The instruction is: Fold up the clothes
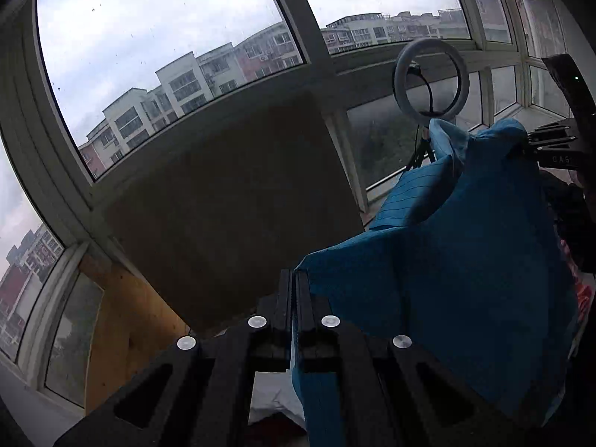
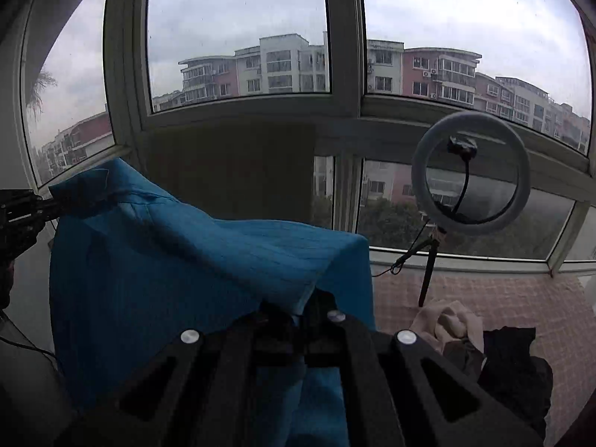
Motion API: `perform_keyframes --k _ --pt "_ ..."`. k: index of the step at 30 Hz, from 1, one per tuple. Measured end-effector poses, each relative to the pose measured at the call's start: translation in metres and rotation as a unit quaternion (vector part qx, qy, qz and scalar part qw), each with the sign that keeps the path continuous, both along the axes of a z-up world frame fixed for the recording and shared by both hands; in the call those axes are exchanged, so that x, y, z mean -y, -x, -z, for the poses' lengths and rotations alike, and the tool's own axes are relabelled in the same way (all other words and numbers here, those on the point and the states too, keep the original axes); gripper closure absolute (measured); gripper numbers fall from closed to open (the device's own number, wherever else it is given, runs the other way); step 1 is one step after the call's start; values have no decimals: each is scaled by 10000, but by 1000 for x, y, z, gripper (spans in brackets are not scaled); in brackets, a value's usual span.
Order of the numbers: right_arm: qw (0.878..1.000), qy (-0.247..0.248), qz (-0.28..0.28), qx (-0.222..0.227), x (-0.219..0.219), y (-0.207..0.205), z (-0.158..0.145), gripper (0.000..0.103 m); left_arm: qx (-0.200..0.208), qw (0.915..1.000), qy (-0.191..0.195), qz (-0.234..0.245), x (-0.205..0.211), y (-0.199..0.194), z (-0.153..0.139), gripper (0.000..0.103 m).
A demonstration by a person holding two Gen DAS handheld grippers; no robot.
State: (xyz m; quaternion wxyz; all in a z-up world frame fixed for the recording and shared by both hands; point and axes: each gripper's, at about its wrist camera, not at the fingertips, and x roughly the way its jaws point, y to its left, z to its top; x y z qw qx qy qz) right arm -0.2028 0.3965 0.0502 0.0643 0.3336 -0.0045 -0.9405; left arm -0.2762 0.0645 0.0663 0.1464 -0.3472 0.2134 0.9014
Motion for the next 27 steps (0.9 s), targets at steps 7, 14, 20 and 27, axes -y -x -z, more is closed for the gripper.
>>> perform_keyframes --k 7,14,20,27 --pt "9797 101 475 1946 -18 17 186 83 1686 9839 -242 -544 51 32 182 98" --pt "9844 -384 560 1625 -8 -13 167 61 1920 9769 -897 -280 76 -20 192 69" --pt "9790 -291 749 1876 -18 18 171 61 2223 9721 -484 -568 78 -54 220 64" --pt "9790 534 519 1897 -28 -26 173 55 2673 9525 -1083 -979 95 -72 247 58"
